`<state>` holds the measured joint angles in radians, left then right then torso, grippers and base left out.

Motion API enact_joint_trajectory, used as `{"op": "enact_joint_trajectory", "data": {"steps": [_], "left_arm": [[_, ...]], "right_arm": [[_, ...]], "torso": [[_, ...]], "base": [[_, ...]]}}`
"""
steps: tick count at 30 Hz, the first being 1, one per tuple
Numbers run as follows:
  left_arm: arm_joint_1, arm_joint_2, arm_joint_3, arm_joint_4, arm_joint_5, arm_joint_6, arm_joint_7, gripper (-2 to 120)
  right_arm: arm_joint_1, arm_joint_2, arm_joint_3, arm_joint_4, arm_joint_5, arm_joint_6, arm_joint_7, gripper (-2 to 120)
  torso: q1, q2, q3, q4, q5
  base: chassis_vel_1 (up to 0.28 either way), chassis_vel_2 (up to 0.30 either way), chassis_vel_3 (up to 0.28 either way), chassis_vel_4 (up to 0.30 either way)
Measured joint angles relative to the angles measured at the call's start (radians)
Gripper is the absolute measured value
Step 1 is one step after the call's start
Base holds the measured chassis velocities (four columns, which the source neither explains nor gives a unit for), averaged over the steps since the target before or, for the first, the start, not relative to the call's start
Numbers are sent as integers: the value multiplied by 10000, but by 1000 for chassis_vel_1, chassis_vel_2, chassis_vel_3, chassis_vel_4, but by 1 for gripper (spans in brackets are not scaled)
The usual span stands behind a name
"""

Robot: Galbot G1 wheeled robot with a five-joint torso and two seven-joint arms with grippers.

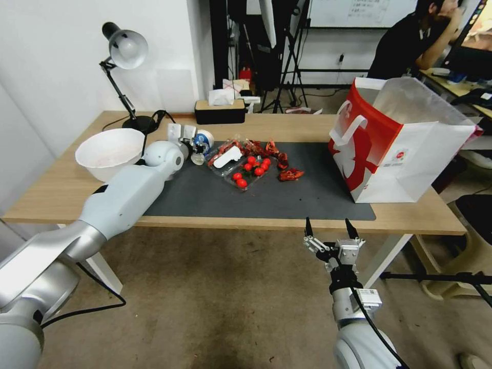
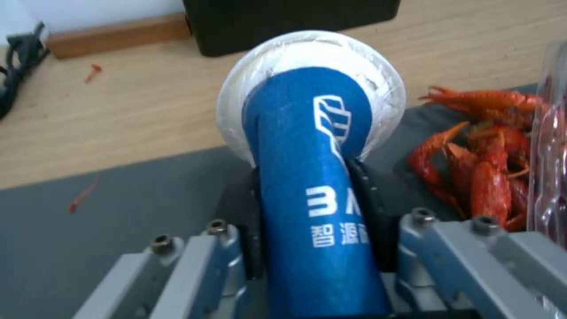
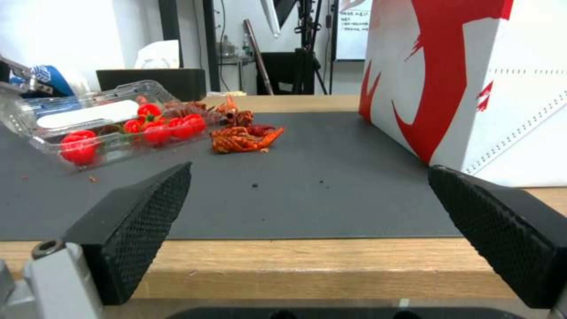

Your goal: Pick up the trash from the table and place it into the takeout bag.

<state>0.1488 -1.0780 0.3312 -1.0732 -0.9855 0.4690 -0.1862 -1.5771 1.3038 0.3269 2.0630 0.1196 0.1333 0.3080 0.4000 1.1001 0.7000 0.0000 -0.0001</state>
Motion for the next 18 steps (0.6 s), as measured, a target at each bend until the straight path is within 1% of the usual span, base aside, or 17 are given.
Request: {"op": "enact_joint_trajectory", "data": {"steps": [2,4,6,8,9,12,13,14,16,17,18], "left_arm": [[1,24,8,-23,59,-134,27,29],[-50,86,11,-156,200,-440,263,21],[-80,95,11,-197,217,-500,312,20],[-162,128,4,-402,241,-668,442,13],[-162,128,4,-402,241,-668,442,13],[-211,221,-18,-778,283,-864,568,4],[-211,221,-18,-778,283,-864,568,4],[-238,269,-34,-1027,283,-935,599,1],[-352,320,-39,-1562,228,-1007,639,0],[-352,320,-39,-1562,228,-1007,639,0],[-418,319,-37,-1783,156,-1039,649,0]], "right_arm": [[-2,0,-2,-2,-1,0,-1,100],[-5,0,-4,-7,-3,0,-5,100],[-3,2,-6,-7,-4,0,-6,100],[5,16,-14,-7,-8,0,-8,100],[5,16,-14,-7,-8,0,-8,100],[3,26,-17,-7,-12,2,-10,100],[3,26,-17,-7,-12,2,-10,100],[1,27,-18,-7,-13,4,-12,100],[7,27,-25,-7,-16,5,-14,100],[7,27,-25,-7,-16,5,-14,100],[14,31,-34,-7,-19,6,-15,100]], "torso": [[0,0,0,0,0],[0,0,0,1,0],[0,0,0,1,0],[0,0,0,0,1],[0,0,0,0,1],[0,-1,0,1,0],[0,-1,0,1,0],[0,-1,0,2,1],[0,-1,0,2,0],[0,-1,0,2,0],[0,-1,0,1,1]], "base": [[0,0,0,0],[0,0,0,0],[0,0,0,0],[0,0,0,0],[0,0,0,0],[0,0,0,0],[0,0,0,0],[0,0,0,0],[0,0,0,0],[0,0,0,0],[0,0,0,0]]}}
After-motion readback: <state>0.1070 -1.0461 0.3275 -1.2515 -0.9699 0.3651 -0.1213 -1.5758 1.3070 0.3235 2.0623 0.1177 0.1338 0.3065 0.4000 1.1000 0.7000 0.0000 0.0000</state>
